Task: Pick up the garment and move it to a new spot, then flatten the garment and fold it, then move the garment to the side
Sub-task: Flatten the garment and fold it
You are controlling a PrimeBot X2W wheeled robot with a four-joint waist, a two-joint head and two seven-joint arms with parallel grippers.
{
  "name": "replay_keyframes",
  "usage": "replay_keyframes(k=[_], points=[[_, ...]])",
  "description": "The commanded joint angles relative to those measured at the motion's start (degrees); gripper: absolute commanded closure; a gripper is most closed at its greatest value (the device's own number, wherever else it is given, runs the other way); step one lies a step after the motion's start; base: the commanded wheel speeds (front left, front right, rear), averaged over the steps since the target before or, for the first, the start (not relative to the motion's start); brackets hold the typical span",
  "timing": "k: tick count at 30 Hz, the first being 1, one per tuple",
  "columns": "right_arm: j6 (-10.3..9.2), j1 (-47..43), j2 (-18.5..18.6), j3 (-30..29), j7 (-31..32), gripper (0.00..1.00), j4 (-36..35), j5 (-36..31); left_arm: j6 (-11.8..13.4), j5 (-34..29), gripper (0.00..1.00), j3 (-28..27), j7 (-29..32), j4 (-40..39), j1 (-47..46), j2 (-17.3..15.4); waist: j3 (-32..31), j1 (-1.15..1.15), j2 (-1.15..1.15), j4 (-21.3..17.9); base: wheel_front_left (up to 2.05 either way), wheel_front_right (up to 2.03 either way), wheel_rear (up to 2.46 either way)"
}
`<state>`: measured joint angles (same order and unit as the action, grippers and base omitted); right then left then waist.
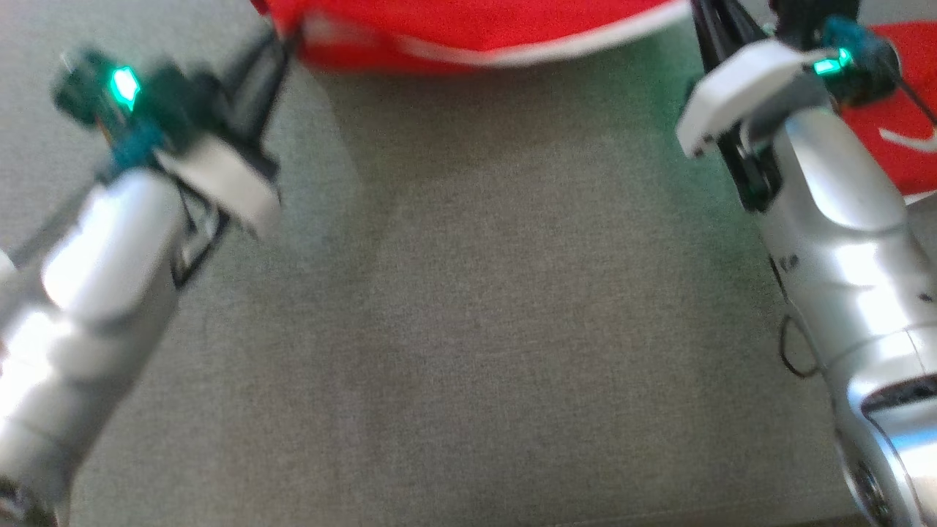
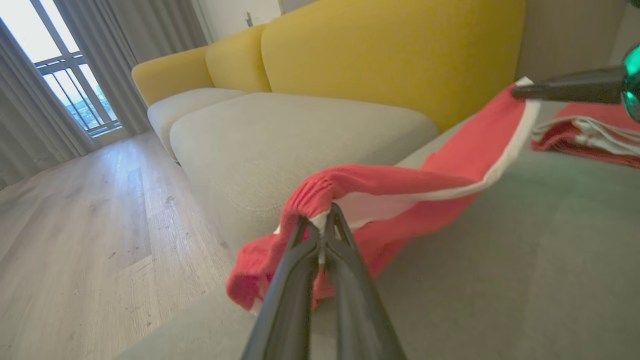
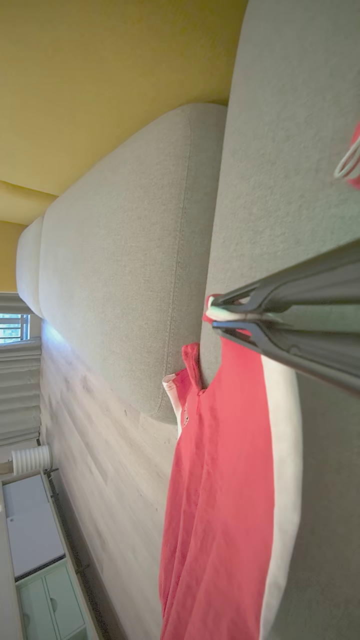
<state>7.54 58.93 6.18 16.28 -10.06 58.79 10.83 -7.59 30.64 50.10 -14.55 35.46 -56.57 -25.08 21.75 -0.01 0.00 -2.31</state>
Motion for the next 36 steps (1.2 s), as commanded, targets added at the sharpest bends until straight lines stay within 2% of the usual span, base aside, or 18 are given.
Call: replay_keyframes(k=[1,6,11,20,29,33,36], points=[[-0.05,-0.74,0.62,1.44,0.3,1.0,-1.71,1.4,0.1,-0.87,1.0,-0.93,-0.43,-2.0,0.05,-2.76,-2.49,0.01,0.0,0.48,0.0,0.0,0.0],[-0.05,-5.75,3.91,5.1,1.68,1.0,-4.44,6.4,0.1,-3.42,1.0,1.51,-0.44,-3.1,6.56,-4.22,-6.49,0.01,0.0,0.23,0.0,0.0,0.0],[-0.05,-11.53,7.29,7.4,3.5,1.0,-9.08,10.72,0.1,-4.53,1.0,2.13,-0.44,-3.33,12.37,-3.89,-10.76,0.01,0.0,-0.15,0.0,0.0,0.0],[-0.05,-25.85,14.78,7.58,10.67,1.0,-22.53,15.84,0.82,-5.54,1.0,3.69,-0.44,-5.56,21.39,-3.08,-17.58,0.01,0.0,0.26,0.0,0.0,0.0],[-0.05,-48.97,21.92,0.13,25.01,1.0,-43.83,17.57,2.59,-5.59,1.0,6.37,0.07,-13.12,29.38,-3.25,-21.64,0.01,0.0,2.65,0.0,0.0,0.0],[-0.05,-58.18,21.93,-5.35,31.61,1.0,-54.24,16.64,3.66,-4.9,1.0,7.19,1.74,-18.15,32.06,-3.81,-22.47,0.01,0.0,3.44,0.0,0.0,0.0],[-0.05,-61.14,20.42,-9.05,34.86,1.0,-60.36,15.1,4.56,-4.76,1.0,7.31,2.89,-21.28,32.6,-4.18,-22.37,0.01,0.0,3.98,0.0,0.0,0.0]])
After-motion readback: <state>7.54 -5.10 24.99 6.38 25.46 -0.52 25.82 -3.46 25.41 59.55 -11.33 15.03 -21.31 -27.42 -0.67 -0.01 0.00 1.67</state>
